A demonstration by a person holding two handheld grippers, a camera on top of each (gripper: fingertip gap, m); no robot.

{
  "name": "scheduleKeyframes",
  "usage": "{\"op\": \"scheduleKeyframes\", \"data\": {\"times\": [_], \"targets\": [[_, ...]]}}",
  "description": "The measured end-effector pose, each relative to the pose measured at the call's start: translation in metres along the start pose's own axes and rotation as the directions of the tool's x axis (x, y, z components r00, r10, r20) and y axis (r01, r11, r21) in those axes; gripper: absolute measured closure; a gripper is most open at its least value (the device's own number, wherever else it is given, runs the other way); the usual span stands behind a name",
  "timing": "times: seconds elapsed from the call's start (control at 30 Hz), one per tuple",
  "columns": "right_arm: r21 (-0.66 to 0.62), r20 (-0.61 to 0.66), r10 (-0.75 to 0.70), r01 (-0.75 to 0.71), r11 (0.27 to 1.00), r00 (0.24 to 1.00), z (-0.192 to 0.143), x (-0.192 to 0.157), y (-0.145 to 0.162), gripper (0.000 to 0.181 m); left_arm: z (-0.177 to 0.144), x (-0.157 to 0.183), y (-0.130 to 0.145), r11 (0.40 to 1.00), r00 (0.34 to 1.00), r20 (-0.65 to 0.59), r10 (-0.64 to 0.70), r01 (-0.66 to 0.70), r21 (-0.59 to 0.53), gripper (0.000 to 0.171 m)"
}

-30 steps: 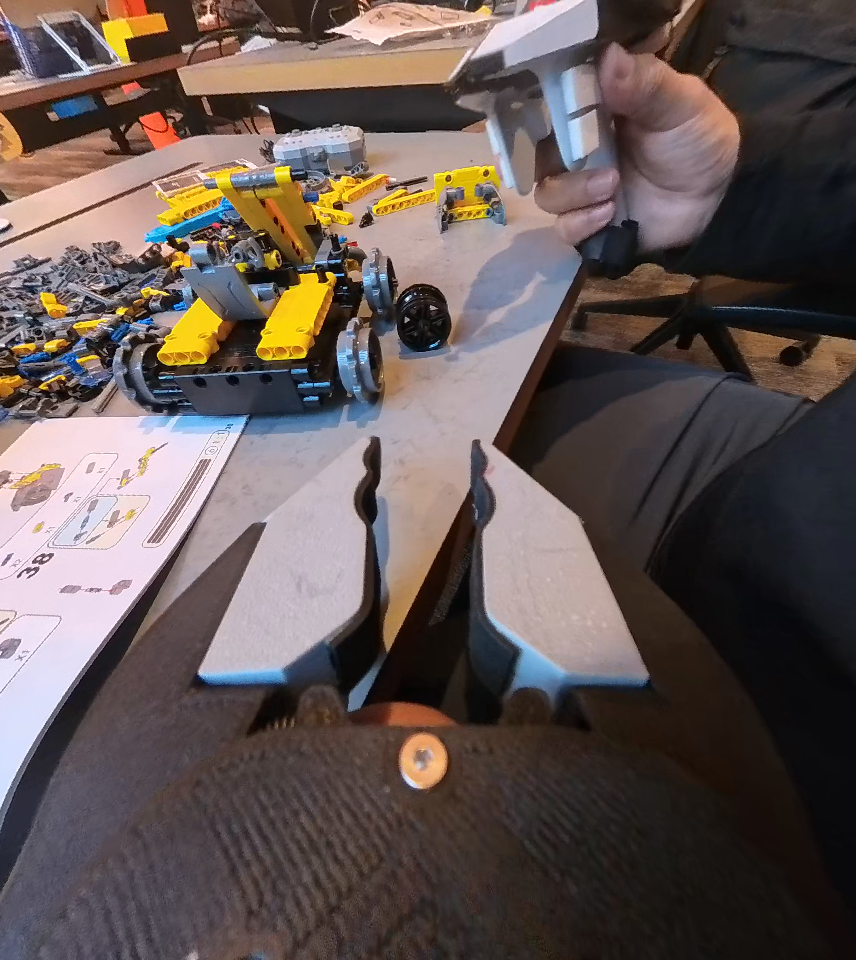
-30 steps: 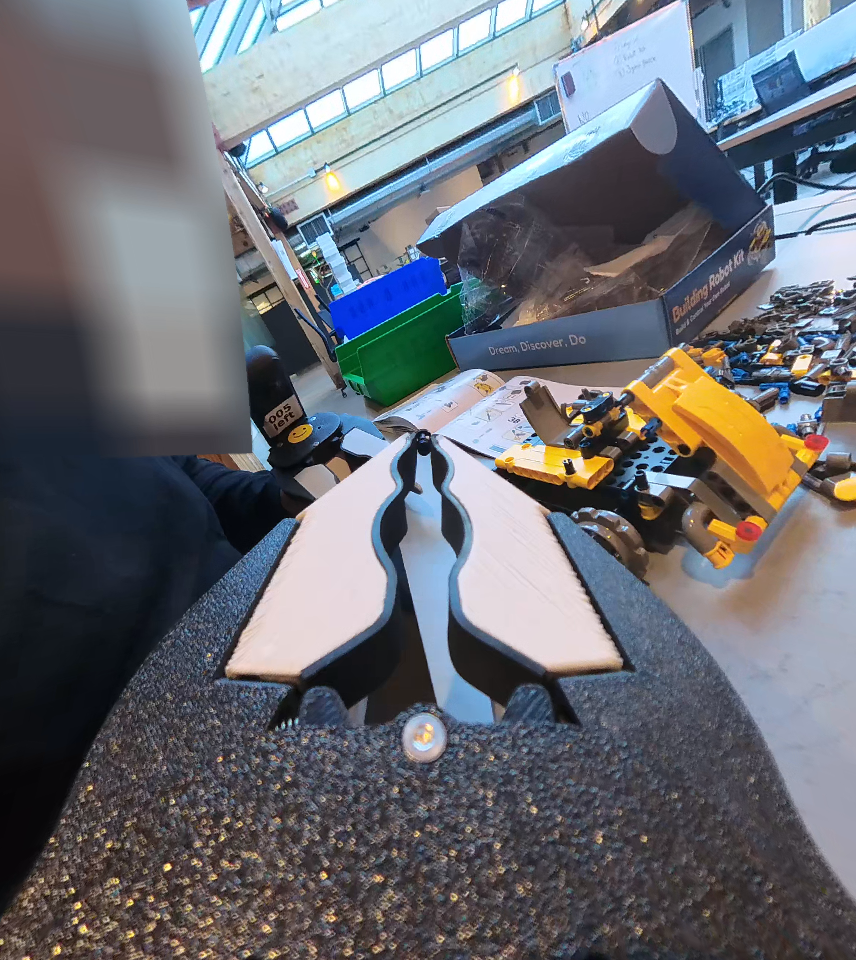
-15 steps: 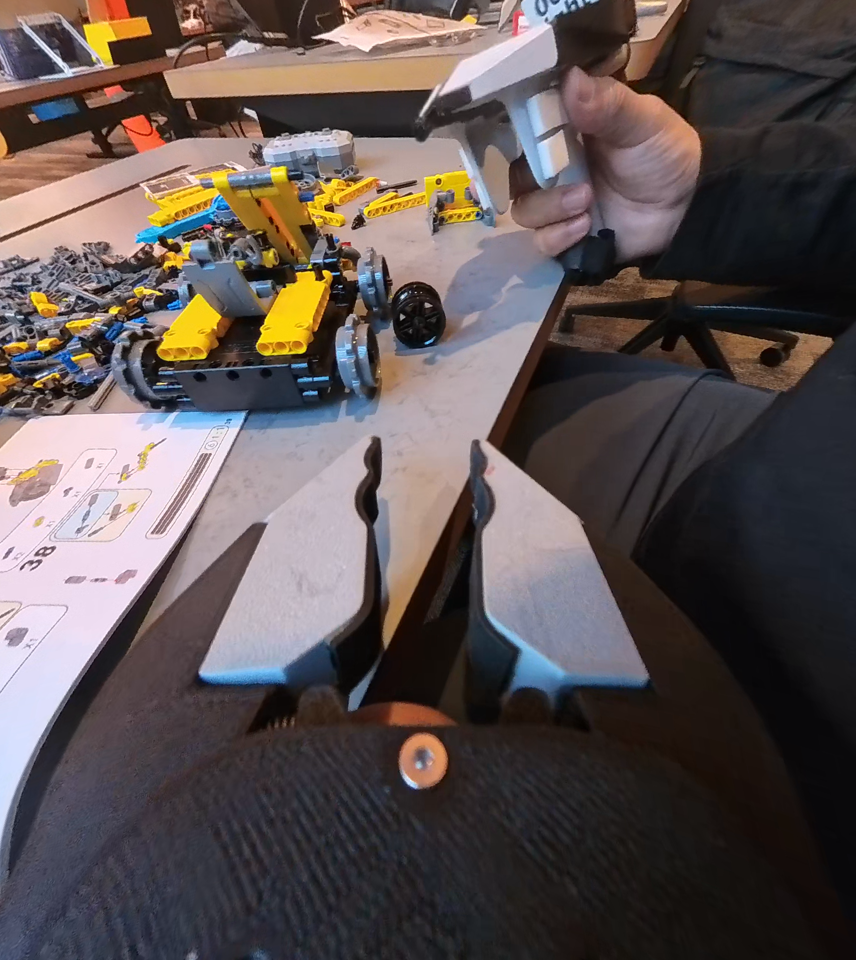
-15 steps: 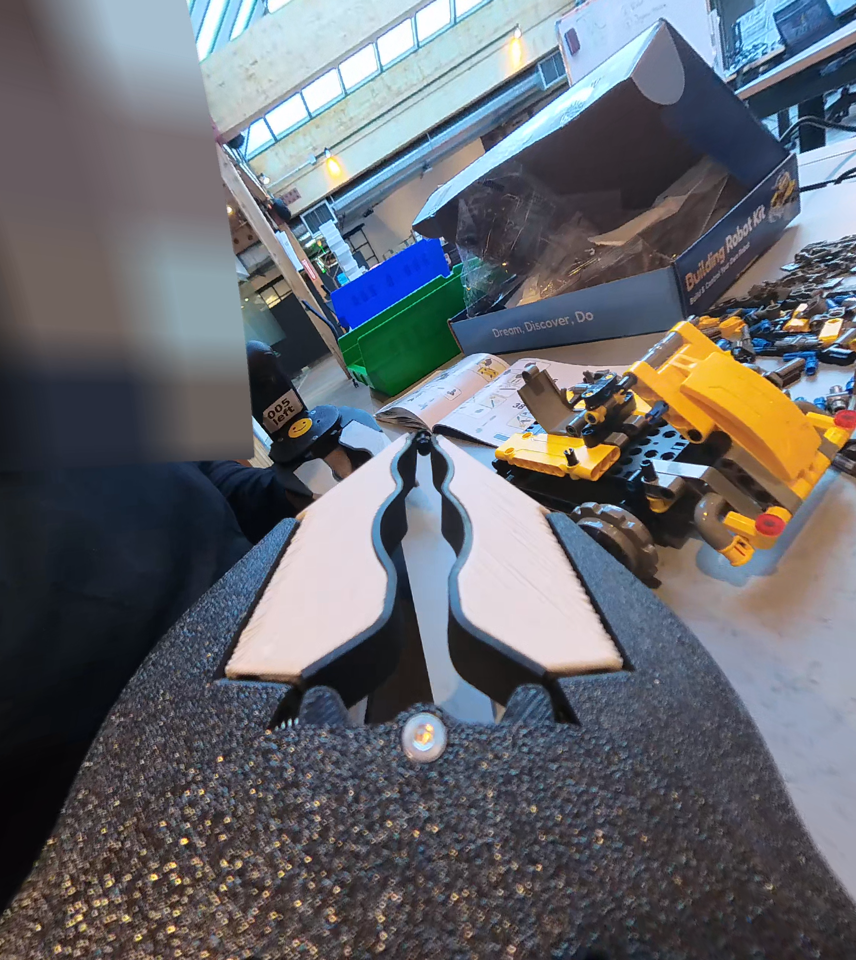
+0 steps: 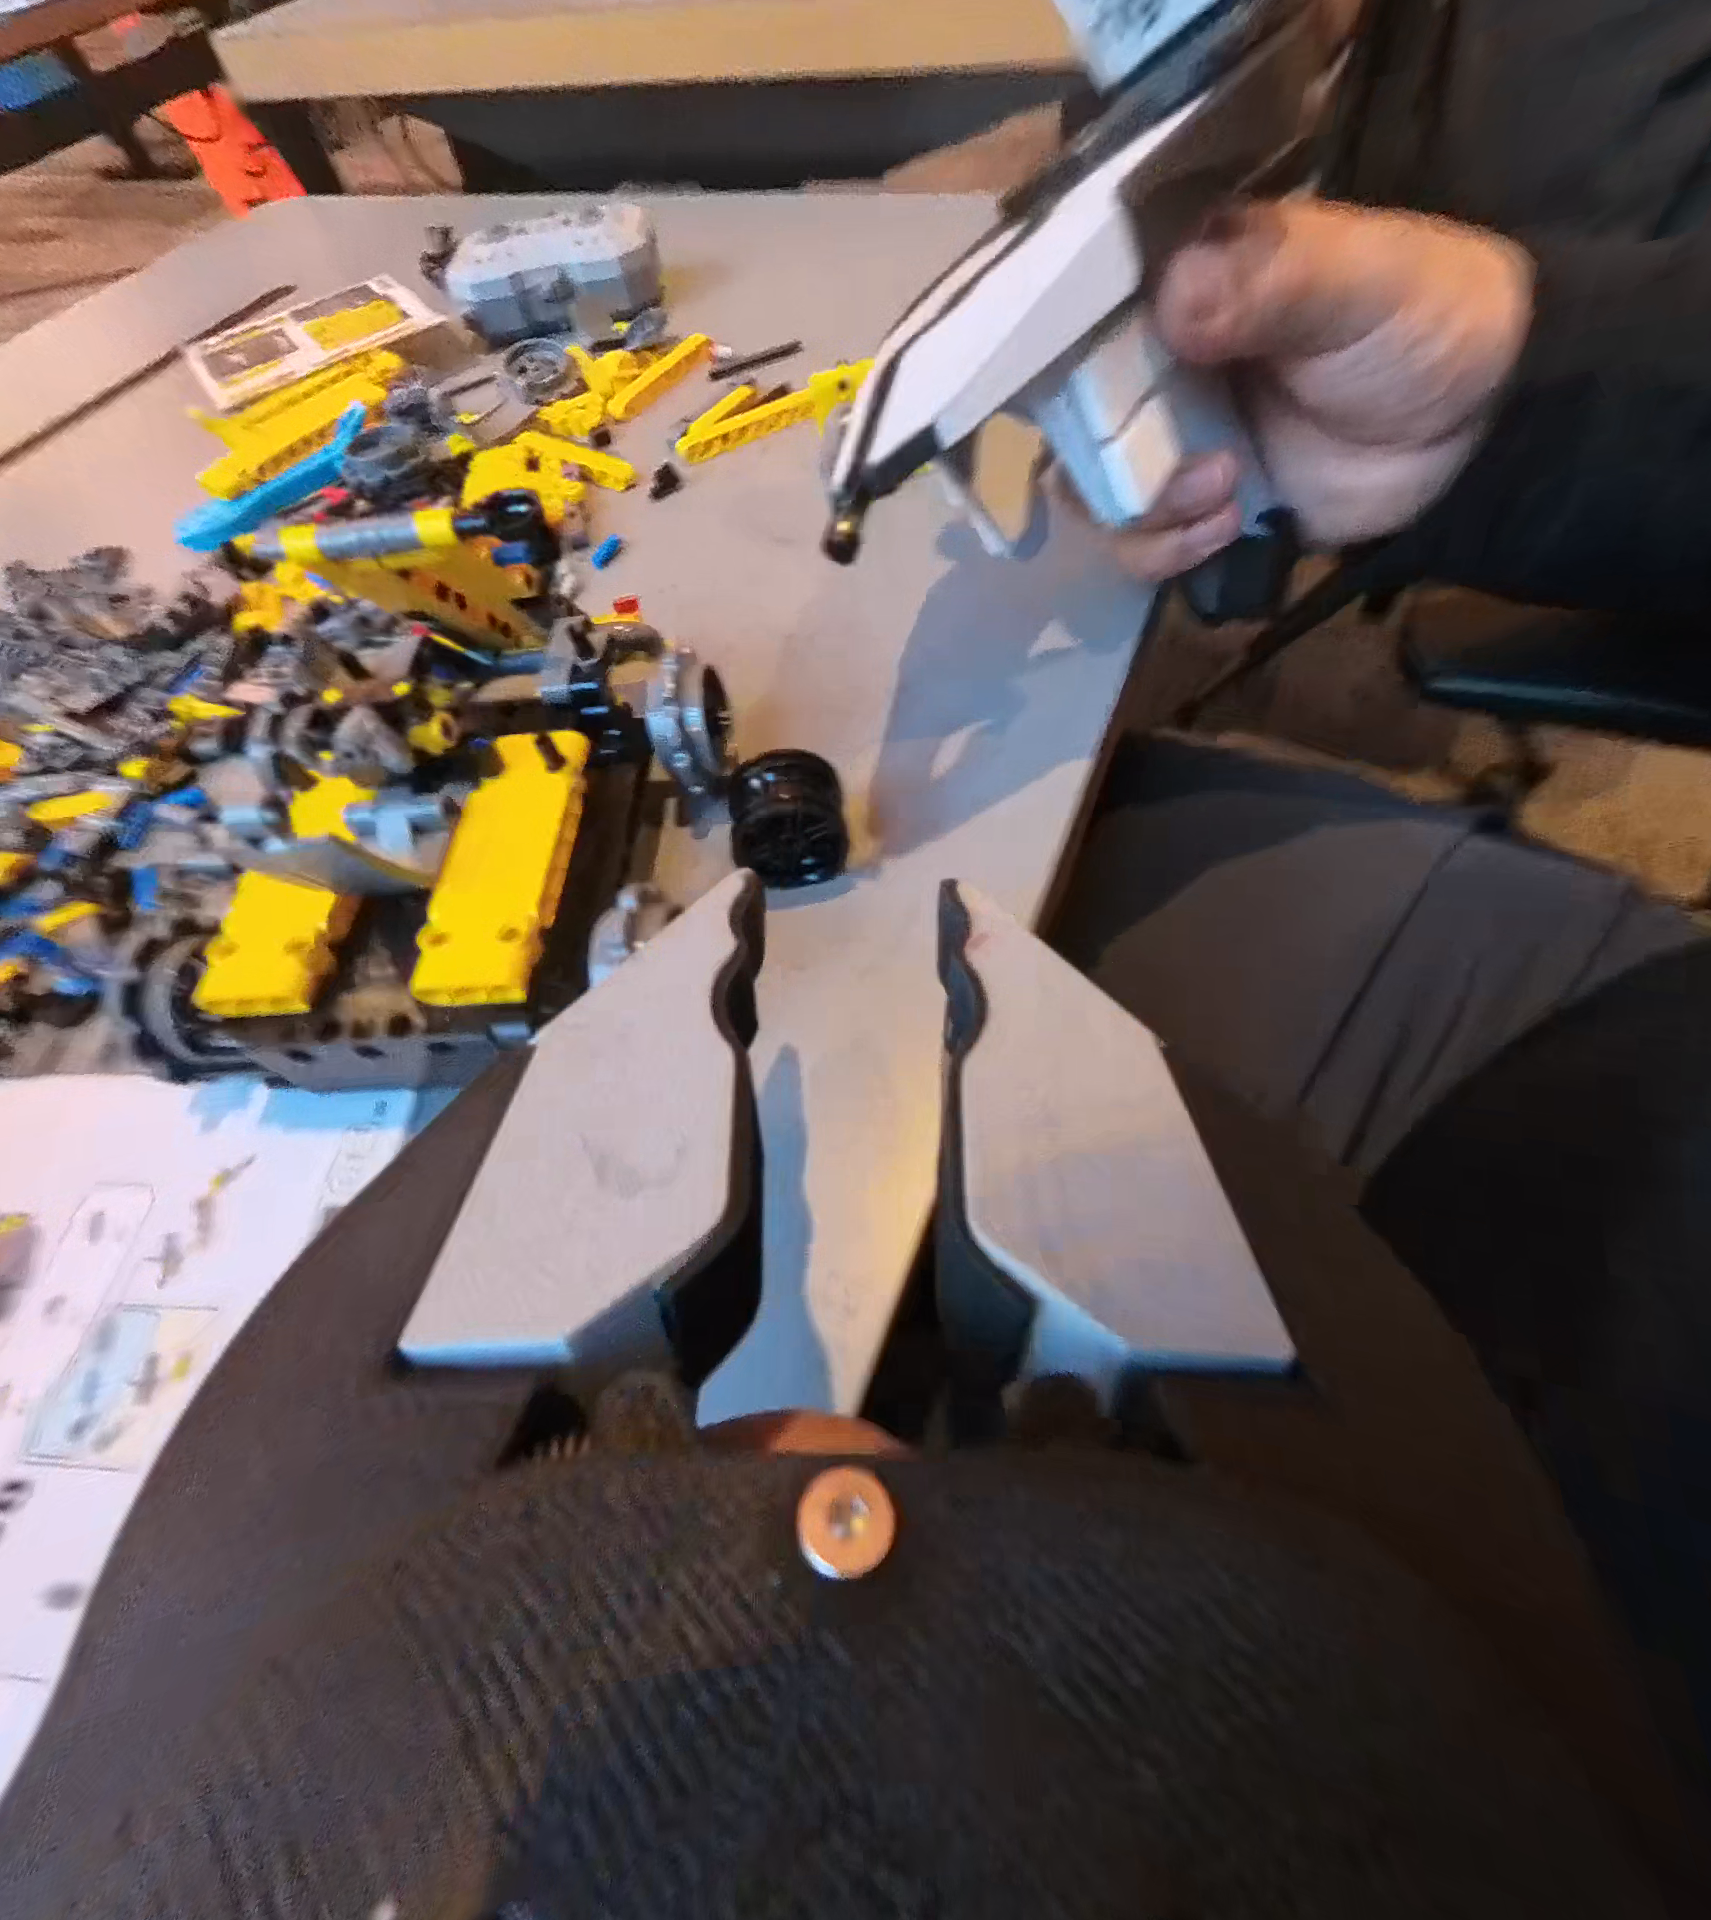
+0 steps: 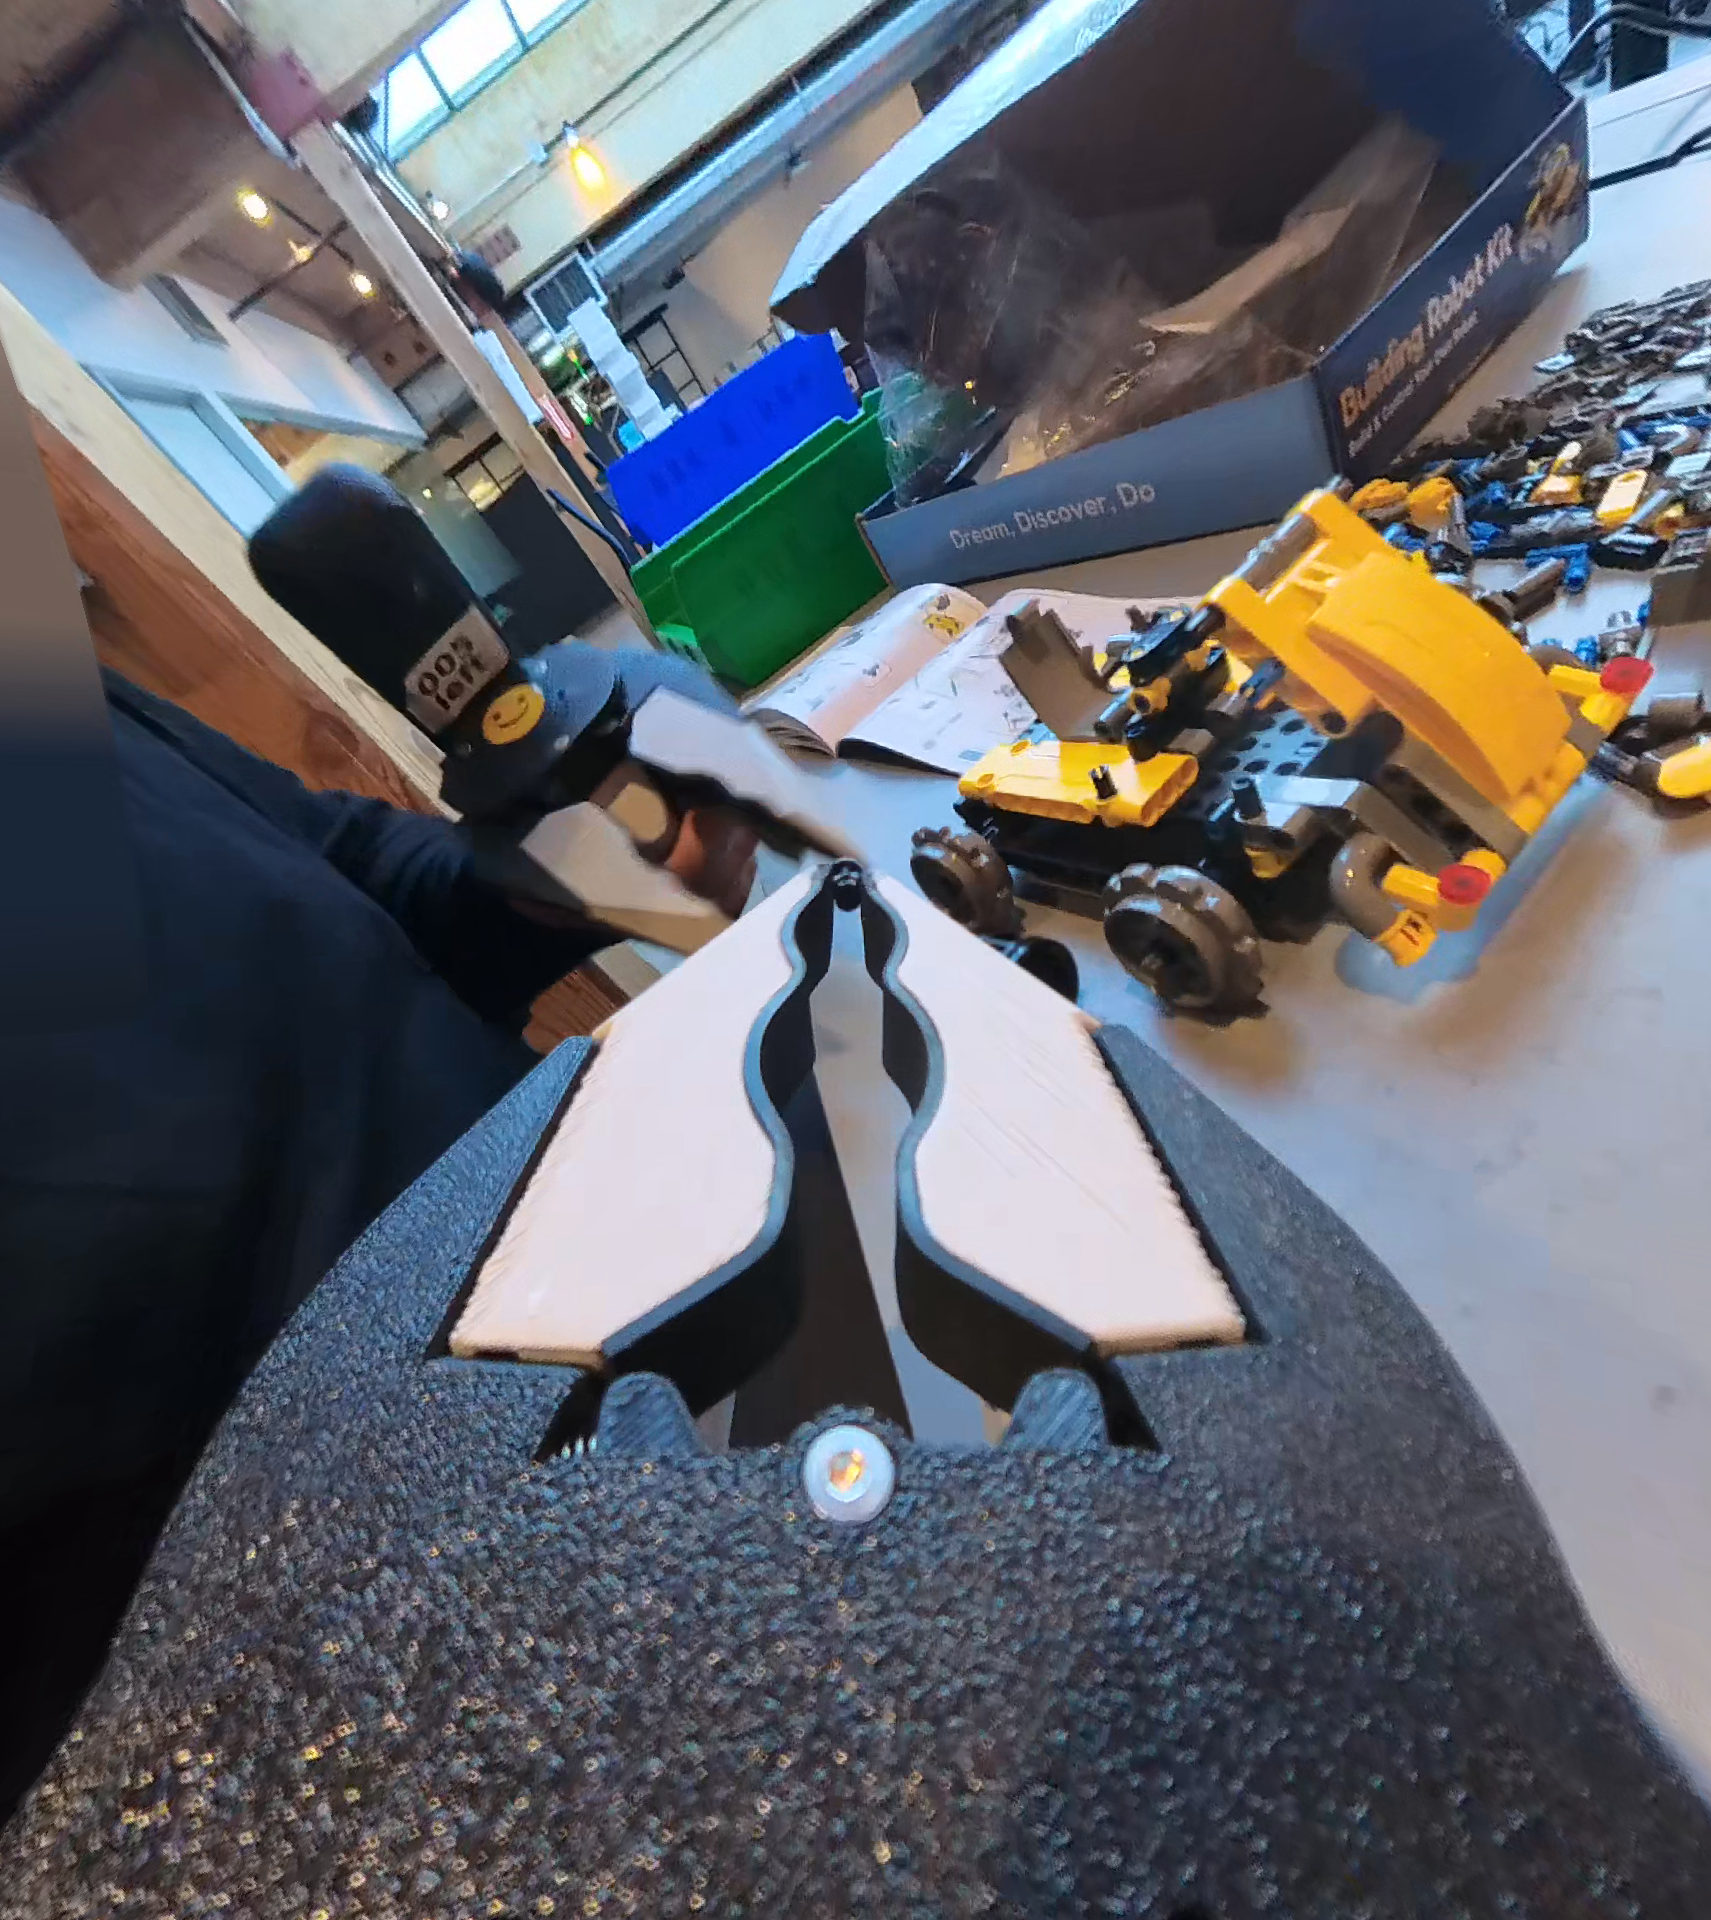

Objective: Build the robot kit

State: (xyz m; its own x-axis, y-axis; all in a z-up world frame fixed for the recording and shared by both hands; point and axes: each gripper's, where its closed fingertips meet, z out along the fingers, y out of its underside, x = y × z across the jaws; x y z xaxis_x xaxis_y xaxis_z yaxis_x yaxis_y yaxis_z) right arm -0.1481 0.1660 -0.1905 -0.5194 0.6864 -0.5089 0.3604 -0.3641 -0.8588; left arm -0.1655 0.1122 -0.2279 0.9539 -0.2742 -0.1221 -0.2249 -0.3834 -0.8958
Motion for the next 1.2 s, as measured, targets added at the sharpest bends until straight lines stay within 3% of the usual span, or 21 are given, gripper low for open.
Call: {"op": "scheduleKeyframes", "data": {"times": [0.07, 0.23, 0.57, 0.73, 0.87, 1.0, 1.2], "targets": [[-0.013, -0.015, -0.009, 0.009, 1.0, 1.0, -0.003, 0.001, 0.005, 0.177, 0.014, -0.009, -0.003, 0.997, 0.997, 0.054, 0.062, -0.06, -0.044, 0.14], [0.004, -0.03, -0.007, 0.007, 1.0, 1.0, -0.017, 0.002, 0.008, 0.177, 0.04, -0.006, -0.012, 0.989, 0.995, 0.041, 0.094, -0.088, -0.12, 0.138], [0.021, -0.023, -0.04, 0.04, 0.999, 0.999, -0.034, -0.002, 0.01, 0.177, 0.058, -0.01, 0.013, 0.942, 0.979, 0.054, 0.194, -0.171, -0.288, 0.142], [-0.023, -0.058, -0.053, 0.052, 0.998, 0.997, -0.03, 0.002, 0.018, 0.177, 0.056, -0.011, 0.012, 0.939, 0.965, 0.082, 0.25, -0.221, -0.263, 0.142], [-0.01, -0.031, -0.042, 0.041, 0.999, 0.999, -0.024, -0.008, 0.016, 0.177, 0.03, 0.001, -0.002, 0.971, 0.968, 0.079, 0.236, -0.232, -0.063, 0.142], [-0.08, -0.051, -0.079, 0.075, 0.994, 0.996, -0.008, -0.015, 0.024, 0.177, 0.004, -0.003, 0.036, 0.974, 0.977, 0.097, 0.189, -0.173, -0.149, 0.141], [-0.25, -0.133, -0.165, 0.128, 0.96, 0.977, 0.029, -0.015, 0.054, 0.177, -0.01, -0.004, 0.047, 0.995, 0.989, 0.145, 0.042, -0.029, -0.09, 0.142]]}}
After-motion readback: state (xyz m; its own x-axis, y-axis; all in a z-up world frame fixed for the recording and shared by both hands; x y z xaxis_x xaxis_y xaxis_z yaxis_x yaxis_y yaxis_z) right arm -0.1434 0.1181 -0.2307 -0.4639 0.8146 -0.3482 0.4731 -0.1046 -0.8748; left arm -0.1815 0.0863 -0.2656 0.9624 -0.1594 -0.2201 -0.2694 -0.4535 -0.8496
